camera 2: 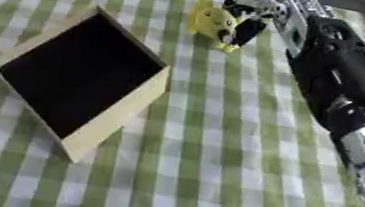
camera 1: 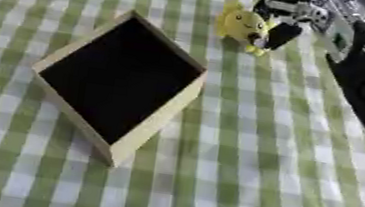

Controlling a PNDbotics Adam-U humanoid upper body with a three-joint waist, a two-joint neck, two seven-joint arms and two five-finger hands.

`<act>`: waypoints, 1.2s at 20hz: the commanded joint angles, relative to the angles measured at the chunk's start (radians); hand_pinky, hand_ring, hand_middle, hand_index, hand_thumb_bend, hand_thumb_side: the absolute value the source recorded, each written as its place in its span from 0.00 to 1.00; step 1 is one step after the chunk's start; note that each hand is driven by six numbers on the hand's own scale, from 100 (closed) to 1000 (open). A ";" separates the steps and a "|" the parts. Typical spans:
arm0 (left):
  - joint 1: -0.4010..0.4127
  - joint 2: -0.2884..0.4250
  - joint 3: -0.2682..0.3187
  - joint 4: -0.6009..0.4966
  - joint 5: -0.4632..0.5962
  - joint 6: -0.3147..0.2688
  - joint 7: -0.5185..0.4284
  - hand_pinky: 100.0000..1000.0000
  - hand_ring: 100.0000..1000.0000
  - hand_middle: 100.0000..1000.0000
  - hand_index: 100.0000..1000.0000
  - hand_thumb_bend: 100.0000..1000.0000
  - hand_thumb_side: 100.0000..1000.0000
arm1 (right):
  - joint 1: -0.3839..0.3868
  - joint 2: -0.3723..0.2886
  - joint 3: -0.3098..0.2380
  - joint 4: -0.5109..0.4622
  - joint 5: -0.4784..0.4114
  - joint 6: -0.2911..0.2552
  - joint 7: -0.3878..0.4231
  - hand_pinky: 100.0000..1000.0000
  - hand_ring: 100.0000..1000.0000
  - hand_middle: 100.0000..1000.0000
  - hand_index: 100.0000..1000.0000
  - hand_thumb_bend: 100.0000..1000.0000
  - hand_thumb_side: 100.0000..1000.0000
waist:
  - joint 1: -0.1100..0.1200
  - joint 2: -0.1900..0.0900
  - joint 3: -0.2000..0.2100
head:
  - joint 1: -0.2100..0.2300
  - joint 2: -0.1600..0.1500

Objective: Pick up objects on the table and place them in the box.

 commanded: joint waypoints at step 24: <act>-0.016 0.026 0.004 -0.016 0.007 -0.002 -0.006 0.50 0.57 0.63 0.80 0.33 0.54 | -0.055 -0.111 0.116 -0.490 -0.355 0.143 0.148 0.68 0.62 0.40 0.62 0.00 0.00 | 0.004 -0.045 -0.010 | 0.013 0.010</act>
